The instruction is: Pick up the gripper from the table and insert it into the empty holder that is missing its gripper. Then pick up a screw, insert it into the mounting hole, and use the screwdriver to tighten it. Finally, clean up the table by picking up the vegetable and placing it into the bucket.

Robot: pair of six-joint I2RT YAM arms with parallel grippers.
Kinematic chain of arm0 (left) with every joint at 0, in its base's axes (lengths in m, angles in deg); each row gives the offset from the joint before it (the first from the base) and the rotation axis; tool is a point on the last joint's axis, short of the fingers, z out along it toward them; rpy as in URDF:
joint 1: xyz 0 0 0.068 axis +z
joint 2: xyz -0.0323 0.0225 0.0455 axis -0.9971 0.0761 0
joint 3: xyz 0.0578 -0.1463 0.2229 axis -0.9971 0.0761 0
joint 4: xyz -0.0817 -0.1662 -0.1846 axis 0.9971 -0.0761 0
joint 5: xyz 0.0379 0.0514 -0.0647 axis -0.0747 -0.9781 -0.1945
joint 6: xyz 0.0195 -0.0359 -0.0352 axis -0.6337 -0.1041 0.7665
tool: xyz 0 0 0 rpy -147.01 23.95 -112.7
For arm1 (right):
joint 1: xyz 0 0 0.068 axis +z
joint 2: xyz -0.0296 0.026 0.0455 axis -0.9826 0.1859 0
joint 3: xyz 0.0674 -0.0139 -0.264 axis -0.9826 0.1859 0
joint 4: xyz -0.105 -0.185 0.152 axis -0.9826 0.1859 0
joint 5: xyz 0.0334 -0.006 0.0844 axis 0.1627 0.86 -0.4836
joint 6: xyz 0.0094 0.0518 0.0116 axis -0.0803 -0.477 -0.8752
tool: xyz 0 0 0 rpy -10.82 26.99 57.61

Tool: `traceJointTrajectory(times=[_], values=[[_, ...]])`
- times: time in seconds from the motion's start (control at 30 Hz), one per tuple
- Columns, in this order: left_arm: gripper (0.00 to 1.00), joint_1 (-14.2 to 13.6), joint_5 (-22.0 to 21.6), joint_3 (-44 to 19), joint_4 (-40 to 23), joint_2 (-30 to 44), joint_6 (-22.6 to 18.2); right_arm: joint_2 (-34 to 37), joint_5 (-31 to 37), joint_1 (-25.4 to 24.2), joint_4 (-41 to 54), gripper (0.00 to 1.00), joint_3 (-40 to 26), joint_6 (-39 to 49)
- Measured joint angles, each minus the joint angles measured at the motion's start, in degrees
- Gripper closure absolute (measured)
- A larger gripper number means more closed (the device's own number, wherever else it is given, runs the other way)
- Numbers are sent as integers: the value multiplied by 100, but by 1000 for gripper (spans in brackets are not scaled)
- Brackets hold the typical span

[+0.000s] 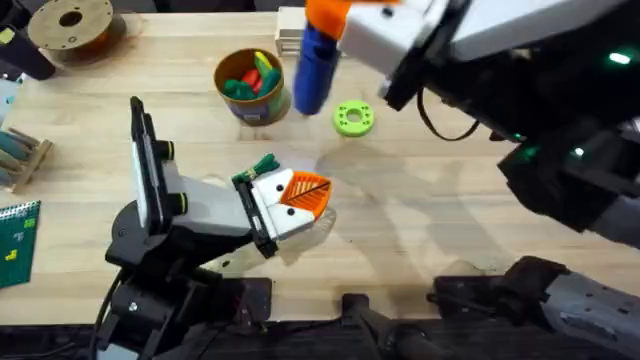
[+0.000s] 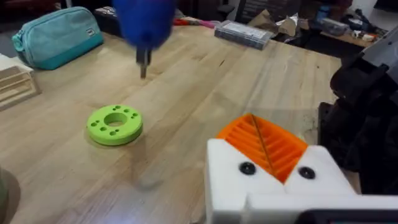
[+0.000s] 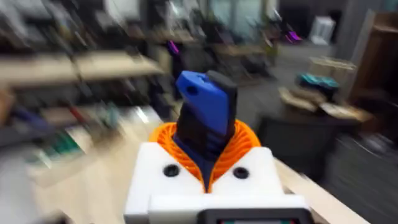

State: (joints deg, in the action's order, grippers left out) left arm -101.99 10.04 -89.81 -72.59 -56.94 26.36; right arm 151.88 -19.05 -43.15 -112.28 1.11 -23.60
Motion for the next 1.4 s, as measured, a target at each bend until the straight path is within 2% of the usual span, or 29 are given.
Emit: traceJointTrajectory(times=[0.17,0.33,0.53,0.63,0.87,1.07,1.1,1.13,1.2,1.27,1.4], values=[[997,0,0,0,0,2,-1,273,245,-490,1232,969,0,1546],[997,0,0,0,0,1,0,578,974,-887,2357,969,0,3429],[997,0,0,0,0,-1,-2,1175,2265,-1094,2830,969,0,6299],[997,0,0,0,0,-1,0,1597,2725,-1240,2817,969,0,7325],[997,0,0,0,0,2,0,2607,3195,-1802,2826,969,0,8260],[997,0,0,0,0,0,-2,2943,3317,-1894,3088,961,0,8471],[997,0,0,0,0,1,0,2945,3332,-1894,3117,874,0,8430],[997,0,0,0,0,2,0,2911,3354,-1894,3086,543,-37,8152],[997,0,0,0,-2,-1,0,2910,3379,-1896,3048,319,-70,8017],[997,0,0,0,-1,-1,-2,2885,3390,-1897,3048,242,-101,7846],[997,0,0,0,-1,-1,0,2797,3370,-1896,3202,227,-101,7235]])
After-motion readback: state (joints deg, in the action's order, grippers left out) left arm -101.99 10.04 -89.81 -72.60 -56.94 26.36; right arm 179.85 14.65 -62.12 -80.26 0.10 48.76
